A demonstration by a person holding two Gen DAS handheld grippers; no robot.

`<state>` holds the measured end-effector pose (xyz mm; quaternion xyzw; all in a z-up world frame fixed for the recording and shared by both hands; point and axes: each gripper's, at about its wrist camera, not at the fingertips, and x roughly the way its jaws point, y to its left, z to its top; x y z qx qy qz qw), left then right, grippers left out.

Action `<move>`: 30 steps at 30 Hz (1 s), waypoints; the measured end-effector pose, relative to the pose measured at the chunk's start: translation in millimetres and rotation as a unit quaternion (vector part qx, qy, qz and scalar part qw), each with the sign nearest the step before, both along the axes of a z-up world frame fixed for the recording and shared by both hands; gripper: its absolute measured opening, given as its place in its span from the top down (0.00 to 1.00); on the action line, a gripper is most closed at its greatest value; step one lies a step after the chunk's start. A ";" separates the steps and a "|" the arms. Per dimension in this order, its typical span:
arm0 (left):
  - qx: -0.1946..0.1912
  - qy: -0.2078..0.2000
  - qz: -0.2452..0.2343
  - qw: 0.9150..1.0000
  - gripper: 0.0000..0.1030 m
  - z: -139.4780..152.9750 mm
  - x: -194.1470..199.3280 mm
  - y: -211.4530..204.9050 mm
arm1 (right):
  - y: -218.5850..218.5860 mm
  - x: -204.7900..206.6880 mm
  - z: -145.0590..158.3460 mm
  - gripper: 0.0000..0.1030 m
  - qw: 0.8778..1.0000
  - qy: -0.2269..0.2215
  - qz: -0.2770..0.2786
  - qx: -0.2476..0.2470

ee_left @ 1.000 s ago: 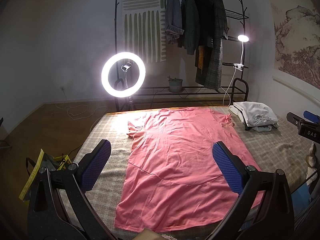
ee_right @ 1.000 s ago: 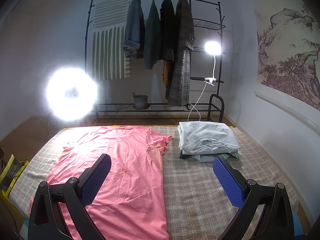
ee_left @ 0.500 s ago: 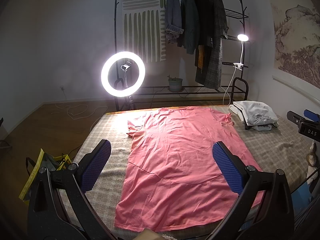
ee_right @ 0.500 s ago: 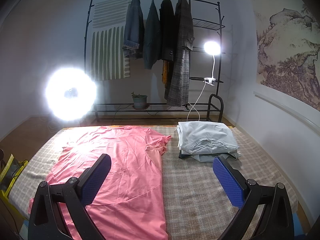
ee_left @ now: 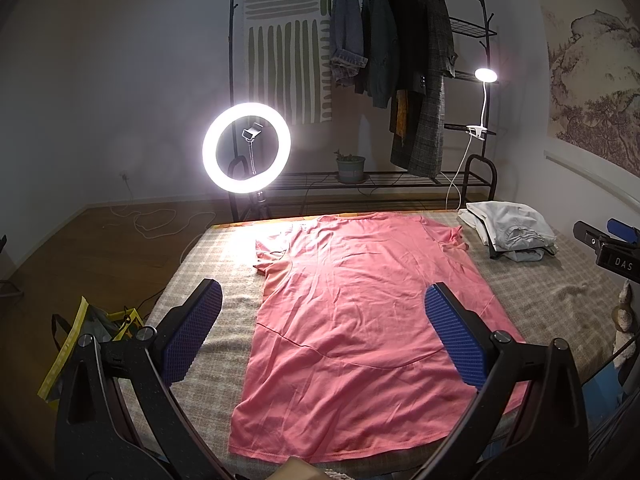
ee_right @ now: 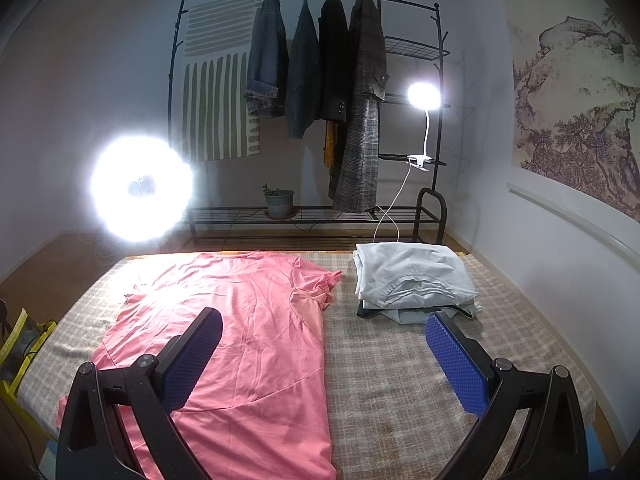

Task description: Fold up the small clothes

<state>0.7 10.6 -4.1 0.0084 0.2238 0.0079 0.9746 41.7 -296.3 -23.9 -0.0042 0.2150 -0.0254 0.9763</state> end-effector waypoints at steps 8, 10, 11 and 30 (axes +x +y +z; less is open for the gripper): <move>0.000 0.000 0.000 1.000 0.00 -0.1 0.1 -0.3 | -0.3 0.6 -0.7 0.00 1.000 0.001 0.001 0.000; 0.000 0.000 0.001 1.000 0.00 -0.2 0.1 -0.3 | 0.0 0.9 -0.9 0.00 1.000 0.001 0.002 0.001; 0.000 0.000 0.001 1.000 0.00 -1.0 0.2 0.3 | 0.6 1.4 -1.2 0.00 1.000 0.002 0.003 0.001; -0.007 0.040 0.045 0.998 0.00 -37.8 2.2 29.9 | 28.4 22.8 -8.4 0.00 0.999 0.025 0.045 0.006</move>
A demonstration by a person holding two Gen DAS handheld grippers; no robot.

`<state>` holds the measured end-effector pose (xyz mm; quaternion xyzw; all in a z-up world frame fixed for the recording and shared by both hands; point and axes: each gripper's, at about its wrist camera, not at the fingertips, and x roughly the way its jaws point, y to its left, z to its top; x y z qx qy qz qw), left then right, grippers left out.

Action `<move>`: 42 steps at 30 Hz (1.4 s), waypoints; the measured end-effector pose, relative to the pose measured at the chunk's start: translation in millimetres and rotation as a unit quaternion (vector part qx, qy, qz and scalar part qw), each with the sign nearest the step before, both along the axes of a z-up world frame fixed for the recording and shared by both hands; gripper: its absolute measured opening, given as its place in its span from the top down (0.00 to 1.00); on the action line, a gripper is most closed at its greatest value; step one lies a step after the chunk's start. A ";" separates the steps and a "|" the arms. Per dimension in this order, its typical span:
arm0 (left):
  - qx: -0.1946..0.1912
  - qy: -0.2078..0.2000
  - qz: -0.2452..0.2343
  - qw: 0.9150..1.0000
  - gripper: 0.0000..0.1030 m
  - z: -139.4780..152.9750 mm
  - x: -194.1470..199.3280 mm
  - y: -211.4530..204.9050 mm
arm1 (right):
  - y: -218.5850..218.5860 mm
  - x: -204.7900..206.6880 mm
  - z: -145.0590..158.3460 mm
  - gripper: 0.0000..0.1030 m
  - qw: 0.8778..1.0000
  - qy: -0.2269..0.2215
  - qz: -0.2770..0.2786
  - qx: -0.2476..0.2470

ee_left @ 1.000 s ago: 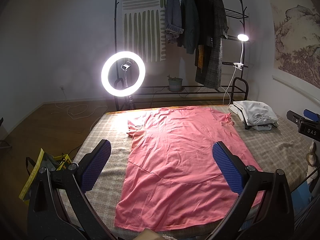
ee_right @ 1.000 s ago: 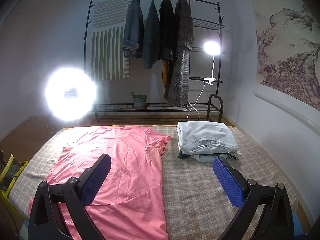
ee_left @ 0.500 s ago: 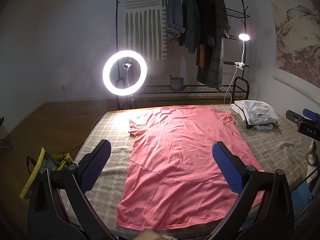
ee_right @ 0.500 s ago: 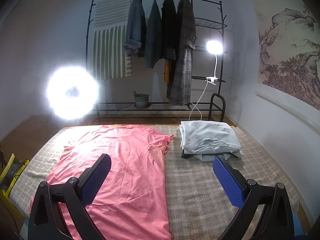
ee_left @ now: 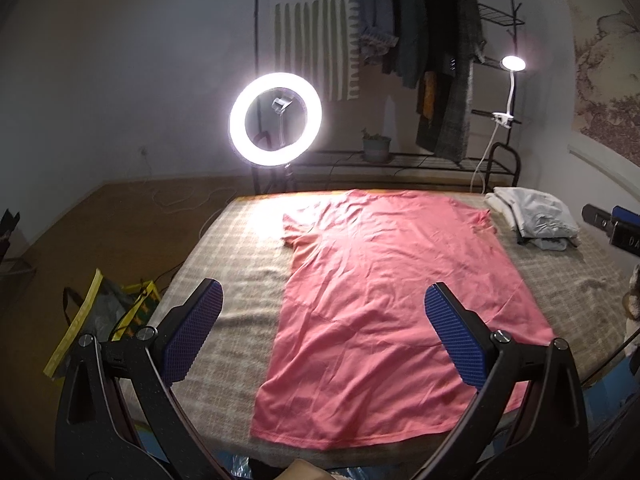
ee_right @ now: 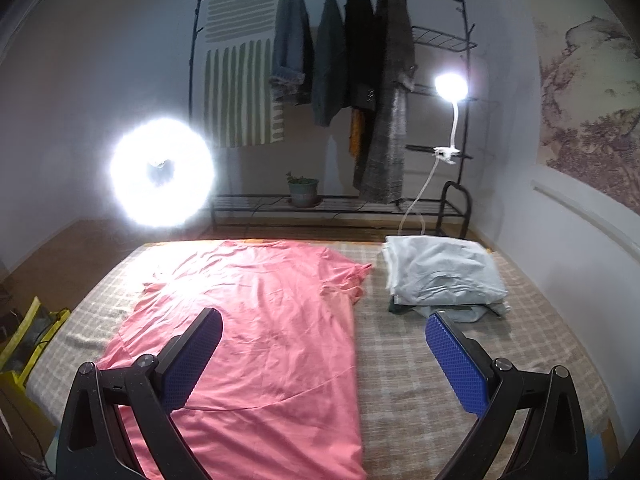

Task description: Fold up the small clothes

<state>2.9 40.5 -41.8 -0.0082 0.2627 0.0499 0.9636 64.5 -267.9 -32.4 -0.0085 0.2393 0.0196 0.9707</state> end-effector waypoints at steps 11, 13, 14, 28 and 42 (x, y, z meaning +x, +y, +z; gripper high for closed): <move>-0.133 0.120 0.081 0.981 0.24 -82.9 -8.8 67.9 | 44.2 58.8 0.9 0.03 0.993 0.044 0.102 0.043; -0.156 0.139 0.096 0.973 0.27 -98.3 -12.1 77.5 | 57.7 73.5 2.4 0.07 0.990 0.051 0.124 0.042; -0.169 0.148 0.103 0.969 0.27 -107.1 -13.8 82.4 | 63.8 79.8 2.9 0.08 0.989 0.054 0.132 0.039; -0.211 0.222 0.140 0.942 0.39 -173.5 11.0 99.2 | 185.5 190.3 8.5 0.21 0.947 0.148 0.275 0.075; -0.212 0.232 0.124 0.941 0.83 -185.8 32.3 95.0 | 319.5 319.5 -79.3 0.30 0.928 0.246 0.277 0.048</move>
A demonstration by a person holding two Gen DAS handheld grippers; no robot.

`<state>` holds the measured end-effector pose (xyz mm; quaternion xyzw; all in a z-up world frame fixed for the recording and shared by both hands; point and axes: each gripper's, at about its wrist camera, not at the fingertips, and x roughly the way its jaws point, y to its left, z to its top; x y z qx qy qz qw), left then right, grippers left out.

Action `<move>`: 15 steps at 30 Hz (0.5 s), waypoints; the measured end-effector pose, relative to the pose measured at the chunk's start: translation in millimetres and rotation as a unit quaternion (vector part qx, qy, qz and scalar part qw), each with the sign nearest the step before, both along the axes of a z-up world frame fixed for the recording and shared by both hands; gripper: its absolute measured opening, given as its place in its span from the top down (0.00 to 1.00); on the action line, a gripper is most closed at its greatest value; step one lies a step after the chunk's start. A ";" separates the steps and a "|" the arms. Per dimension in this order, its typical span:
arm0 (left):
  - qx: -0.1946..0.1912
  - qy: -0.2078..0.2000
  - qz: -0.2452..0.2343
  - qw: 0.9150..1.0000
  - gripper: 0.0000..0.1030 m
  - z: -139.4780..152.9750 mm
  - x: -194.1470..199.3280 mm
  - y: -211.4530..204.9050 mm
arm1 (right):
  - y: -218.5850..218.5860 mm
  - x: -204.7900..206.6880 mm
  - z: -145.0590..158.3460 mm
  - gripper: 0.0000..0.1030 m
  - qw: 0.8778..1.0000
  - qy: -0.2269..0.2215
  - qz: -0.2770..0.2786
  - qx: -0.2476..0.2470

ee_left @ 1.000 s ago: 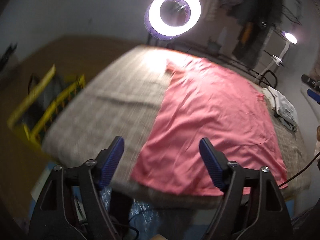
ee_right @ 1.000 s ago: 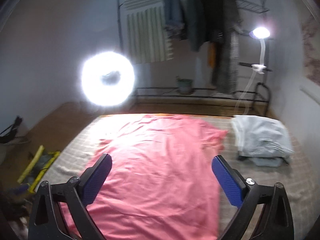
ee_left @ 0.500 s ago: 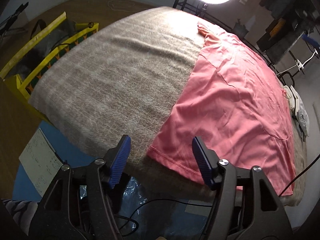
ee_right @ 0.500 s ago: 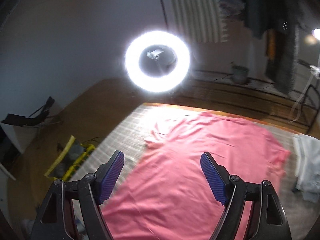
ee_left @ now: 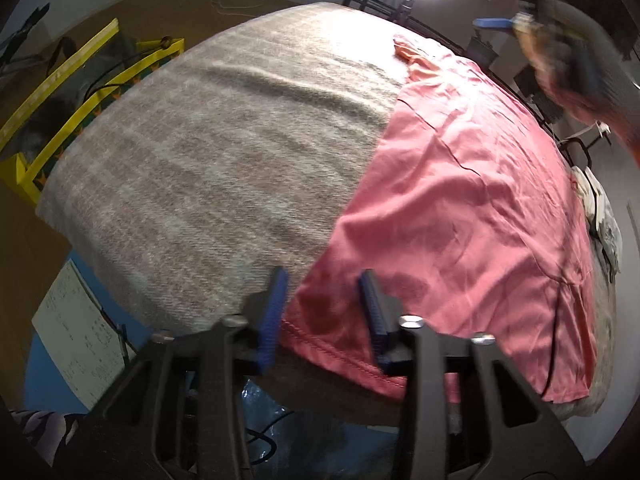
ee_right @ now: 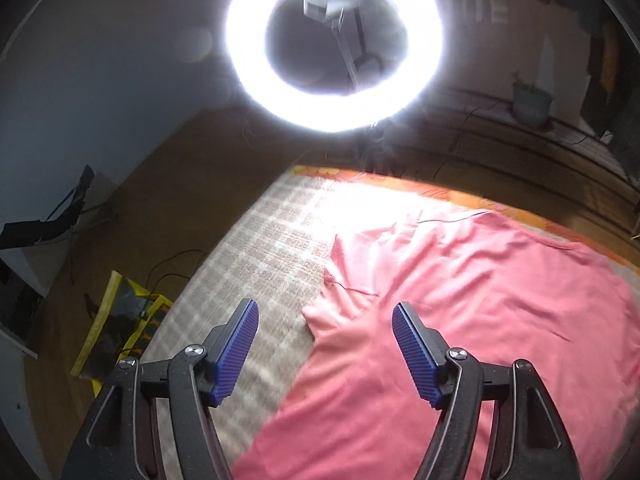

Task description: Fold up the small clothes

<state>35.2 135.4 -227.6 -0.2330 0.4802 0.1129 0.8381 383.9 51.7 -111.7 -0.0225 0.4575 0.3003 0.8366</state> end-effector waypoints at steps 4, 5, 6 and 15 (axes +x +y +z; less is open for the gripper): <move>-0.033 -0.004 -0.007 0.999 0.98 -1.9 2.3 -2.5 | 37.9 32.8 -34.8 0.33 1.000 0.024 -0.001 -0.006; -0.043 -0.005 -0.008 0.999 0.98 -2.2 2.8 -2.5 | 45.1 39.9 -42.0 0.33 1.000 0.028 -0.001 -0.010; -0.052 -0.007 -0.008 0.999 0.99 -2.2 3.3 -2.4 | 53.6 47.1 -50.0 0.33 0.999 0.030 0.001 -0.016; -0.066 -0.024 -0.009 0.997 1.00 4.2 2.4 -2.3 | 88.5 95.7 -106.8 0.38 0.997 0.047 -0.024 -0.062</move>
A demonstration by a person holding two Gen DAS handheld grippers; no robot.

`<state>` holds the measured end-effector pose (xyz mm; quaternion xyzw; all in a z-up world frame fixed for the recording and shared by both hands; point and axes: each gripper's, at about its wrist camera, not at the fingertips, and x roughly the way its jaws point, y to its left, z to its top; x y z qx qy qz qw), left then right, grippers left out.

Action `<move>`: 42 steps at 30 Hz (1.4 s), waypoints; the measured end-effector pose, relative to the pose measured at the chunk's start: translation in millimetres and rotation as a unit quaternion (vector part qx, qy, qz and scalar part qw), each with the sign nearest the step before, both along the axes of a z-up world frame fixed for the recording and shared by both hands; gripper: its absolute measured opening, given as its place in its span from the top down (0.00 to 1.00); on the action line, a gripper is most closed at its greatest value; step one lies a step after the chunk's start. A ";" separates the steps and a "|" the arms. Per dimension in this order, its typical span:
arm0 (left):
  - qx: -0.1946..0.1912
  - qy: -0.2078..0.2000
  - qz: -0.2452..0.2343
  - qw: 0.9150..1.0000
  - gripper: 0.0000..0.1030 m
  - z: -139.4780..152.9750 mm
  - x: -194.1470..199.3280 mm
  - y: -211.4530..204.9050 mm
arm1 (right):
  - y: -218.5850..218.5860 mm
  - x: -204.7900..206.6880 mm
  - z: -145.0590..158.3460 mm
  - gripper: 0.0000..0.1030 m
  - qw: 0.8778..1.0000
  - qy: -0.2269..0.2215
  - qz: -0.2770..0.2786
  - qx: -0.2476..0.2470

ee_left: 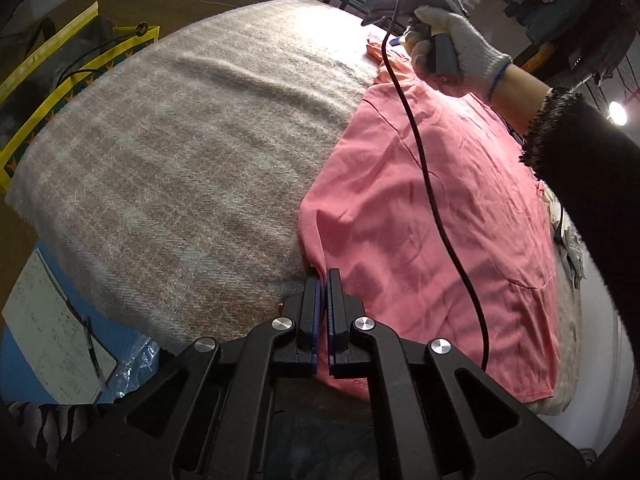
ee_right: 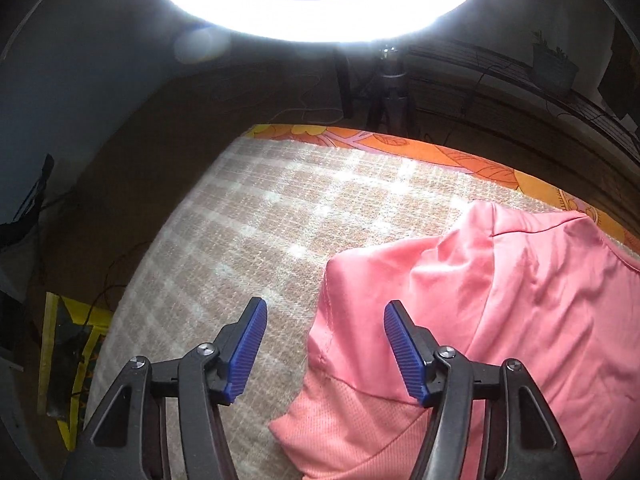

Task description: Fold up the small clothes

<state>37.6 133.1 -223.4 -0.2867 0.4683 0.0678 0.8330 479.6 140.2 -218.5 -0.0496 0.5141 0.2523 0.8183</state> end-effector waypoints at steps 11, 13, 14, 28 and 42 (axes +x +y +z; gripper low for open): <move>0.010 -0.012 0.000 1.000 1.00 6.2 -4.3 2.4 | 34.5 -6.5 -18.3 0.77 0.993 -0.059 0.041 -0.098; 0.013 -0.015 -0.003 1.000 1.00 8.3 -4.6 0.8 | 35.7 -8.3 -18.4 0.99 0.991 -0.065 0.047 -0.106; 0.015 -0.018 -0.004 1.000 1.00 9.7 -4.9 -0.4 | 34.7 -8.0 -17.7 1.00 0.991 -0.066 0.047 -0.108; 0.060 -0.084 -0.061 0.993 1.00 55.2 -10.9 -39.1 | -57.4 7.5 43.7 1.00 0.996 -0.056 0.004 0.068; 0.097 -0.090 -0.210 0.969 1.00 61.2 4.2 -149.0 | -235.0 19.2 40.7 1.00 0.984 -0.054 -0.105 0.133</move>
